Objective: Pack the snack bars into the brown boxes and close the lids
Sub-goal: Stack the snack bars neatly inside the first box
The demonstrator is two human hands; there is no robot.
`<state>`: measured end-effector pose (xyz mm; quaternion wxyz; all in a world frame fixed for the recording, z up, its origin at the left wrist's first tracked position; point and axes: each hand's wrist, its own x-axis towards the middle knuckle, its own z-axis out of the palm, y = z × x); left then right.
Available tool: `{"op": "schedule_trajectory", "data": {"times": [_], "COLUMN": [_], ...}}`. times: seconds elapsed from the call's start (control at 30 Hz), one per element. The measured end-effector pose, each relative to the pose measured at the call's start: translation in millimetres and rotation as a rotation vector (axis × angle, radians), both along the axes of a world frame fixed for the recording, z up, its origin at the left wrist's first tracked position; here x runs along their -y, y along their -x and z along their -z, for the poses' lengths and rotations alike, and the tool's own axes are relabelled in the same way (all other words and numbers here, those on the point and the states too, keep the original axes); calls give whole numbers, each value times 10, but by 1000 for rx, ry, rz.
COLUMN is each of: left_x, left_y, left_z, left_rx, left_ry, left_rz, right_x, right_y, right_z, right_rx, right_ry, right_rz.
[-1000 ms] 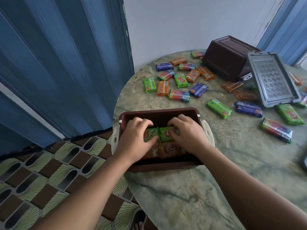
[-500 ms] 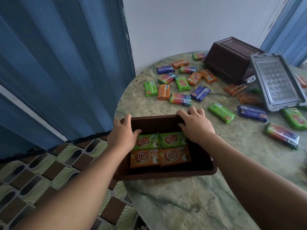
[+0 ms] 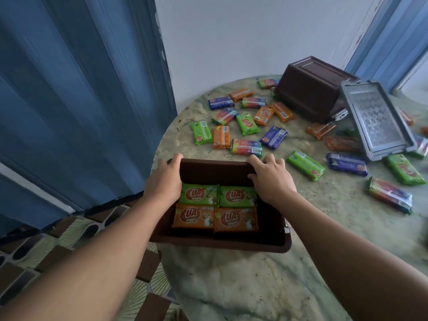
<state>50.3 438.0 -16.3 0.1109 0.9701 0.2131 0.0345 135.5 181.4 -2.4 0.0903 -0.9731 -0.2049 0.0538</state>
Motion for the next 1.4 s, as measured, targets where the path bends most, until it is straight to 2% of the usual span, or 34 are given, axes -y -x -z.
{"op": "schedule_trajectory", "data": {"times": [0.43,0.7,1.0,1.23,1.33,1.4], "left_x": [-385,-456,-449,-468,-442,-365], "left_y": [-876,-1236,-1298,-1245,-1245,-1332], "left_z": [-62,-29,30,63,-13,-131], "left_rx": [-72,-76,-47,77,266,382], "left_ry": [-11,-53,-75,-213,-281,-250], "left_rz": [232,283,293,388,609,740], "right_x": [-296,-354,-344,-385,-381,-386], "right_y": [-163,-355,-391,-368,-410,-519], "right_z": [-6,12,27,16,-68,-162], "right_rx": [19,32,65,44,9,-27], "right_ry": [-6,-8,10,-58,-102,-106], "right_rz": [284,321,303,359,390,400]}}
